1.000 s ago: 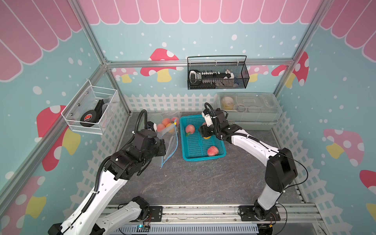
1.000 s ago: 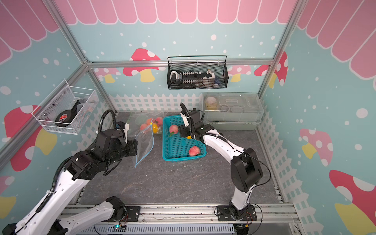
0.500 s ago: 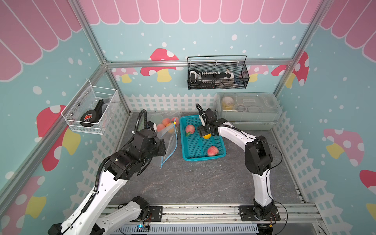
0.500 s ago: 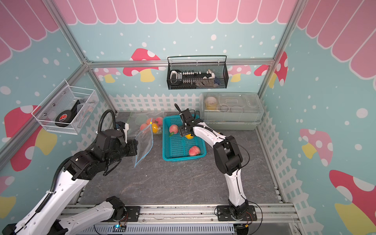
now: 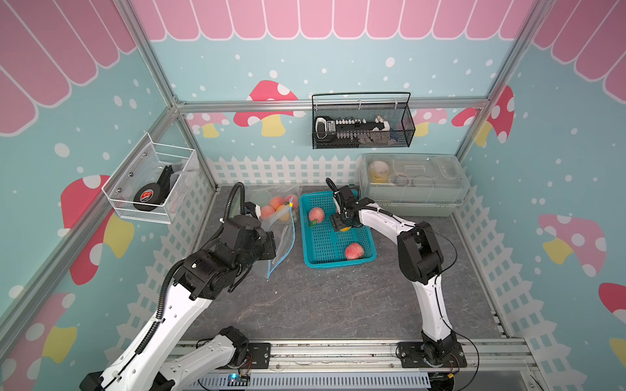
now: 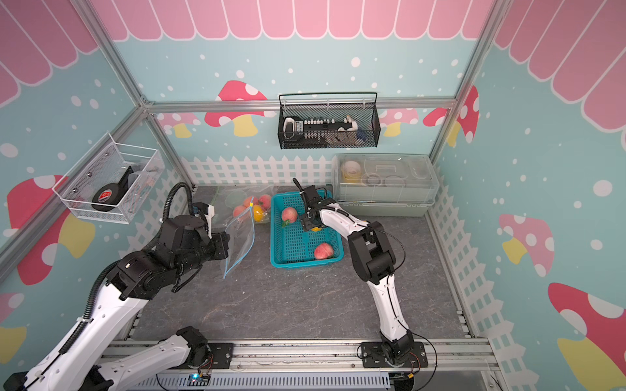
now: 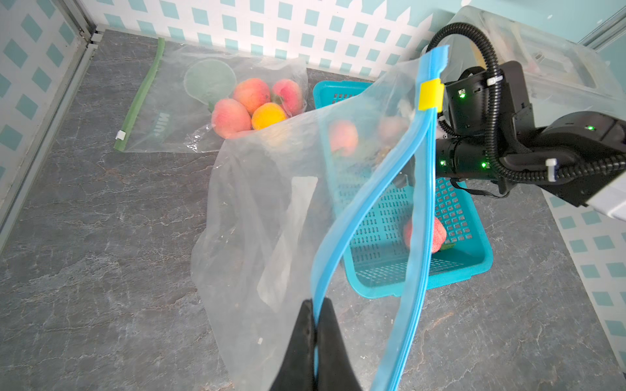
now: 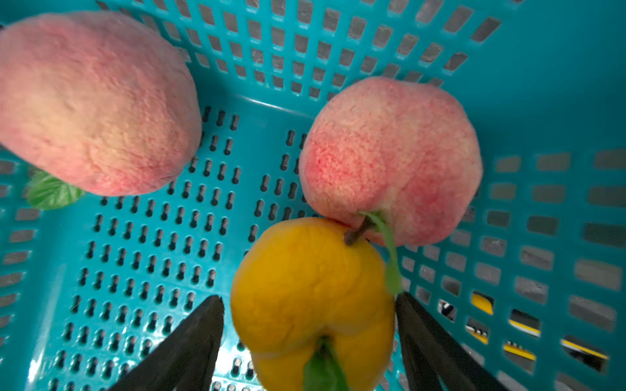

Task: Place the peach in a zip-top bag and seal the zipper
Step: Pick up the peach from the basket.

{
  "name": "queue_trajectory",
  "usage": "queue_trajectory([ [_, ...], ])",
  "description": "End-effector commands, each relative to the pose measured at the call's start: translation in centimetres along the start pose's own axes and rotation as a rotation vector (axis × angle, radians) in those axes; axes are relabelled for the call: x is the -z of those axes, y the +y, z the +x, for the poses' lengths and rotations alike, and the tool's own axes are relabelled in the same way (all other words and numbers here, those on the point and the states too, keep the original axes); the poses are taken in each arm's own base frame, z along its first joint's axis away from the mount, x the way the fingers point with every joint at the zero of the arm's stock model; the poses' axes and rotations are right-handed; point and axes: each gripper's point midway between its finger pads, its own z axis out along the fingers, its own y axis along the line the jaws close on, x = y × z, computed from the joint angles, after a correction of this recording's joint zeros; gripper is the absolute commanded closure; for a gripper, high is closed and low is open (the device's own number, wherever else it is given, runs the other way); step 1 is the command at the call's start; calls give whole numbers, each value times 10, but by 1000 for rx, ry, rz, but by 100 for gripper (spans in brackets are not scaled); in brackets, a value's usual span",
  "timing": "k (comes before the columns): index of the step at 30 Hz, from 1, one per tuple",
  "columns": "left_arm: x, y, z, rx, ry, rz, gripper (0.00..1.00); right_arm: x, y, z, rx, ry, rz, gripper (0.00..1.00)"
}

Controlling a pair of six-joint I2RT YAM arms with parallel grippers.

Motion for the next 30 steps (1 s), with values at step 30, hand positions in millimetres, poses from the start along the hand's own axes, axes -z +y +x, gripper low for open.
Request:
queue_trajectory([
  [30,0,-1,-7,20,-31,-6,100,208,57,-51,-40,-575,-617,39],
])
